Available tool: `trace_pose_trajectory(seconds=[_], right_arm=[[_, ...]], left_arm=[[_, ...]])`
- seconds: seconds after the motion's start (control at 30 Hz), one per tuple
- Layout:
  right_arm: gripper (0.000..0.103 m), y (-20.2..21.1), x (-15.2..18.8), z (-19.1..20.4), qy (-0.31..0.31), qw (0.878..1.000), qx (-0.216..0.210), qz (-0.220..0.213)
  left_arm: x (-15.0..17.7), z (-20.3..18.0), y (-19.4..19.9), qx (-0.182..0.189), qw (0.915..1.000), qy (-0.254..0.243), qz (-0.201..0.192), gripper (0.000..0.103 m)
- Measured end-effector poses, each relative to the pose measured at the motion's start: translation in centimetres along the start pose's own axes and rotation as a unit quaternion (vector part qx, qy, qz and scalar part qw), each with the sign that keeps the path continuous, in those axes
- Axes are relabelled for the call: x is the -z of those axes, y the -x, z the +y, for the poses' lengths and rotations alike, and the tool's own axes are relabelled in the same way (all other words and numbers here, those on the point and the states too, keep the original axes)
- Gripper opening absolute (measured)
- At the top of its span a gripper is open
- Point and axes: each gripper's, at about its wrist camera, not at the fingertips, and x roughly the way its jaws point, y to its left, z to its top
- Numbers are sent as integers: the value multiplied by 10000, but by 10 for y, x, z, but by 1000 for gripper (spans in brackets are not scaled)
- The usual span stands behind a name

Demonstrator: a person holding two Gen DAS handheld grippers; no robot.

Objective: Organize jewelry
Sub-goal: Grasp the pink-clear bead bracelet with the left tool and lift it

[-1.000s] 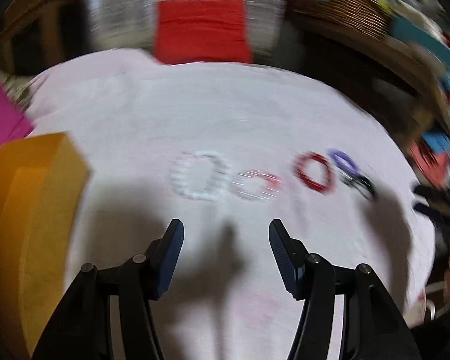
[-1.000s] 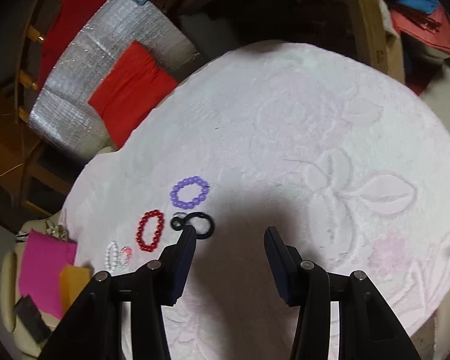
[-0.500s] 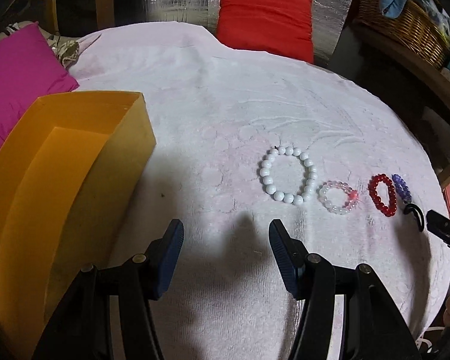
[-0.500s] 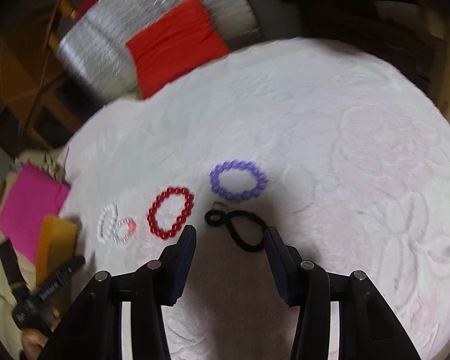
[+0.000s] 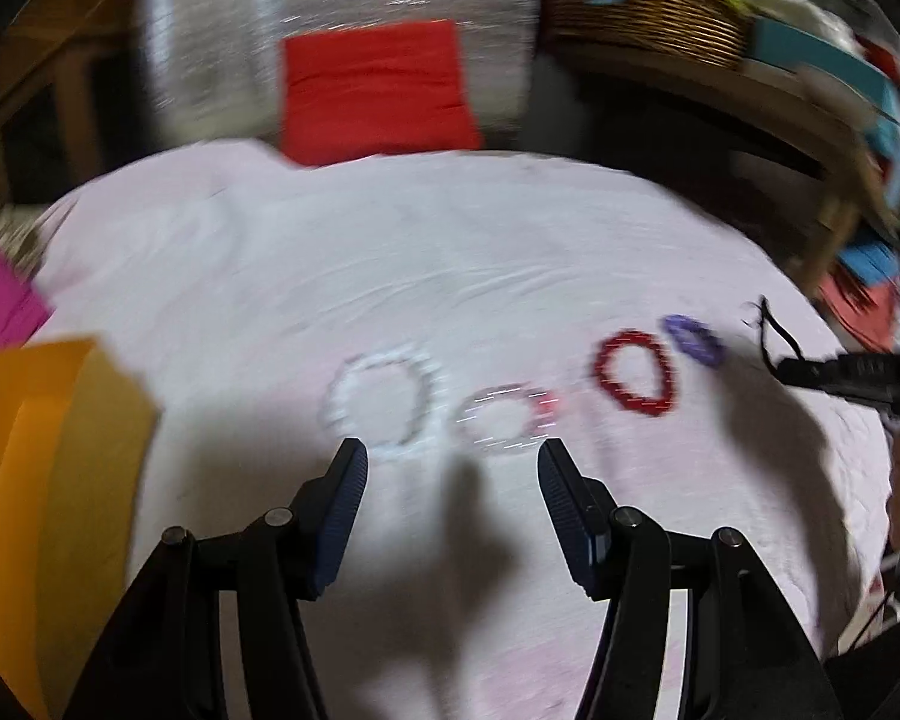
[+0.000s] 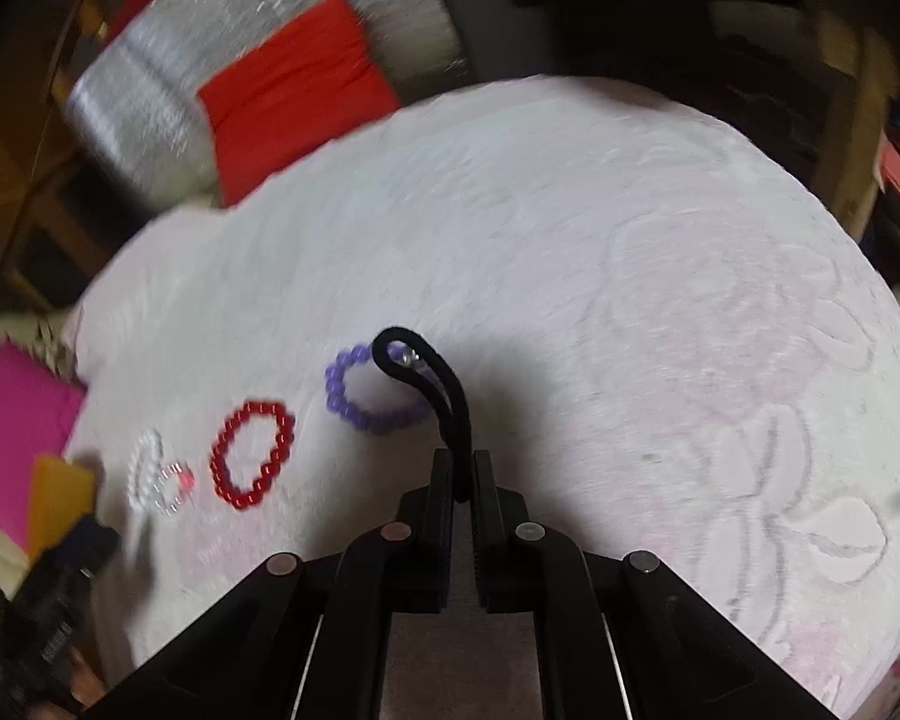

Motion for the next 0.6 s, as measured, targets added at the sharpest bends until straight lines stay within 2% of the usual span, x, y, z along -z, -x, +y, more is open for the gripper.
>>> trace_pose_trajectory(seconds=[0.1,0.17,0.3,0.37,0.43,0.57,0.6], right_arm=[[6,5,1,-16,-350,9993,-107,103],[6,4,1,-21,-480,9986,-137,158],[6,7,3,-25,-603,9976,-290,180],[6,11,5,-24,-675,9967,-414,201],[6,14,7,-23,-687,9961,-507,221],[6,11,10,-9,-632,9957,-619,260],[6,10,11,-7,-624,9957,-631,278]], left_arm=[[-2,-14,-8,297,9992,-284,-4,61],[-4,-19,-15,308,9987,-402,47,61],[-8,-21,-29,434,9983,-349,143,61],[-9,-23,-33,561,9975,-401,157,57],[-8,-23,-39,674,9963,-454,265,36],[-8,-25,-47,846,9948,-431,368,20],[-8,-25,-47,1008,9932,-402,429,7]])
